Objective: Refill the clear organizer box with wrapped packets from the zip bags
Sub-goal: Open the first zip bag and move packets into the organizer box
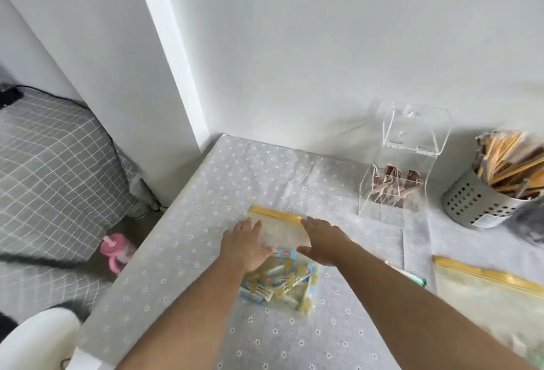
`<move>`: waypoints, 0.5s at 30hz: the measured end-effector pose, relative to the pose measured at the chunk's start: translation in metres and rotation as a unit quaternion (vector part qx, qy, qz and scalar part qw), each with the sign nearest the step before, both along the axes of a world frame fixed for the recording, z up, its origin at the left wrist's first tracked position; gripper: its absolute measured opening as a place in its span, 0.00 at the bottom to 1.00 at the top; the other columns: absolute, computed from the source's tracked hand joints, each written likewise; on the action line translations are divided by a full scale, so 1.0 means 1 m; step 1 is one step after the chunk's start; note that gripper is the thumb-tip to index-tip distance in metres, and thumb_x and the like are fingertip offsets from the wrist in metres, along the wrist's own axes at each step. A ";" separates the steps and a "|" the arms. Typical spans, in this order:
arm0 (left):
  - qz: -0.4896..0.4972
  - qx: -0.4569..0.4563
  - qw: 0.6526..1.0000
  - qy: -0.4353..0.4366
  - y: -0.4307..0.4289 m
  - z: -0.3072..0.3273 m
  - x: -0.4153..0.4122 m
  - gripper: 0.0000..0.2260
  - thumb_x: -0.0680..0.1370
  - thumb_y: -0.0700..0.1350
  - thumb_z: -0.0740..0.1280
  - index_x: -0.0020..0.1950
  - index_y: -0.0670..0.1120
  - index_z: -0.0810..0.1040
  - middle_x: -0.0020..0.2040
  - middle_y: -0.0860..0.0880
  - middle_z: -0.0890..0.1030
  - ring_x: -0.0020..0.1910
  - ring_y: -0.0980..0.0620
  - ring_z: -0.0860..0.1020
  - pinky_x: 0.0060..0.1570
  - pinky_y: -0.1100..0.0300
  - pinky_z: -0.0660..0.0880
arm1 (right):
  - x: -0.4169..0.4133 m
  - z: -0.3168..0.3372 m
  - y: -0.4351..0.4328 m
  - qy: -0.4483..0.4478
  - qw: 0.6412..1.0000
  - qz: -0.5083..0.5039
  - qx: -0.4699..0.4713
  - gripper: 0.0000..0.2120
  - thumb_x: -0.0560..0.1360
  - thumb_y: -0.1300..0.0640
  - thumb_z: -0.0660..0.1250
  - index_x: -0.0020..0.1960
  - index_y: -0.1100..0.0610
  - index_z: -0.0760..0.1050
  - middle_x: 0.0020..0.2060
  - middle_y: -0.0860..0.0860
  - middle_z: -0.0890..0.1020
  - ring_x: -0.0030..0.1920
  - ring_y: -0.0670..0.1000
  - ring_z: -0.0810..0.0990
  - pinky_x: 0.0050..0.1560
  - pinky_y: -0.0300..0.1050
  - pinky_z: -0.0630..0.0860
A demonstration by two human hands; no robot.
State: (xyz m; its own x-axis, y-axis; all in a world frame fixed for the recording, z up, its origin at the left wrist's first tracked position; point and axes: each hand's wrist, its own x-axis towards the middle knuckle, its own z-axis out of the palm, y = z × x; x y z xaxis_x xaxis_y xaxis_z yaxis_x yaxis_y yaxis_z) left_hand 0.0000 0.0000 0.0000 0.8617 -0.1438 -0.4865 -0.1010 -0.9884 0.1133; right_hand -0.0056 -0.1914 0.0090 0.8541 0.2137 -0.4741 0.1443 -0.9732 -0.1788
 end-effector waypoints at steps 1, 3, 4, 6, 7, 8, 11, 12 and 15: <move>-0.006 -0.003 1.000 -0.003 0.002 -0.007 0.001 0.34 0.78 0.62 0.56 0.78 0.50 0.47 0.79 0.46 0.48 0.78 0.46 0.50 0.74 0.46 0.52 | 0.003 -0.005 0.004 -0.002 1.000 0.005 -0.004 0.36 0.78 0.43 0.59 0.78 0.55 0.46 0.78 0.53 0.51 0.77 0.54 0.53 0.74 0.53 0.57; -0.005 -0.010 1.000 -0.015 0.006 -0.018 0.000 0.34 0.78 0.62 0.57 0.78 0.50 0.48 0.79 0.46 0.49 0.78 0.45 0.51 0.74 0.46 0.54 | 0.009 -0.015 0.008 -0.017 1.000 0.001 -0.011 0.38 0.77 0.44 0.61 0.78 0.56 0.45 0.78 0.53 0.51 0.77 0.54 0.52 0.74 0.53 0.56; -0.004 -0.014 0.999 -0.028 0.008 -0.023 -0.001 0.34 0.77 0.63 0.57 0.78 0.50 0.48 0.79 0.46 0.49 0.78 0.45 0.51 0.74 0.46 0.55 | 0.012 -0.018 0.010 -0.025 1.000 -0.008 -0.002 0.39 0.77 0.44 0.62 0.78 0.56 0.45 0.77 0.53 0.52 0.77 0.54 0.53 0.74 0.53 0.57; -0.007 -0.021 0.999 -0.040 0.009 -0.028 -0.003 0.34 0.78 0.63 0.56 0.78 0.50 0.47 0.79 0.46 0.49 0.78 0.45 0.51 0.74 0.46 0.54 | 0.019 -0.023 0.015 -0.042 0.999 -0.022 0.017 0.39 0.76 0.46 0.64 0.77 0.56 0.46 0.76 0.54 0.58 0.75 0.55 0.58 0.72 0.52 0.59; -0.010 -0.021 0.999 -0.044 0.009 -0.030 -0.003 0.34 0.78 0.63 0.56 0.78 0.50 0.47 0.79 0.46 0.48 0.78 0.45 0.50 0.74 0.46 0.54 | 0.021 -0.025 0.017 -0.050 0.998 -0.026 0.020 0.38 0.76 0.47 0.65 0.77 0.55 0.48 0.74 0.54 0.62 0.73 0.56 0.62 0.71 0.52 0.62; -0.012 -0.019 0.999 -0.050 0.009 -0.031 -0.002 0.34 0.78 0.63 0.55 0.78 0.50 0.47 0.79 0.46 0.48 0.78 0.45 0.50 0.74 0.46 0.54 | 0.024 -0.024 0.018 -0.063 0.998 -0.026 0.015 0.36 0.75 0.48 0.65 0.77 0.55 0.51 0.71 0.54 0.65 0.71 0.56 0.65 0.69 0.51 0.64; -0.015 -0.018 0.998 -0.051 0.010 -0.033 -0.003 0.34 0.78 0.63 0.55 0.78 0.50 0.46 0.79 0.46 0.47 0.78 0.45 0.50 0.74 0.46 0.53 | 0.030 -0.020 0.019 -0.103 0.994 -0.037 0.013 0.21 0.77 0.53 0.63 0.70 0.54 0.66 0.62 0.53 0.74 0.63 0.56 0.72 0.63 0.50 0.68; -0.012 -0.017 0.999 -0.045 0.009 -0.032 -0.003 0.35 0.78 0.63 0.55 0.78 0.50 0.46 0.79 0.46 0.47 0.78 0.45 0.49 0.75 0.46 0.53 | 0.030 -0.018 0.020 -0.108 0.992 -0.055 0.030 0.15 0.78 0.56 0.61 0.64 0.54 0.72 0.58 0.52 0.76 0.59 0.56 0.75 0.59 0.49 0.71; 0.030 -0.040 0.998 -0.022 0.003 -0.023 0.000 0.34 0.77 0.64 0.56 0.78 0.50 0.51 0.79 0.46 0.50 0.78 0.45 0.51 0.75 0.45 0.53 | 0.029 -0.010 0.020 -0.097 0.985 -0.111 0.089 0.09 0.77 0.60 0.60 0.50 0.57 0.79 0.49 0.53 0.80 0.49 0.56 0.78 0.47 0.47 0.74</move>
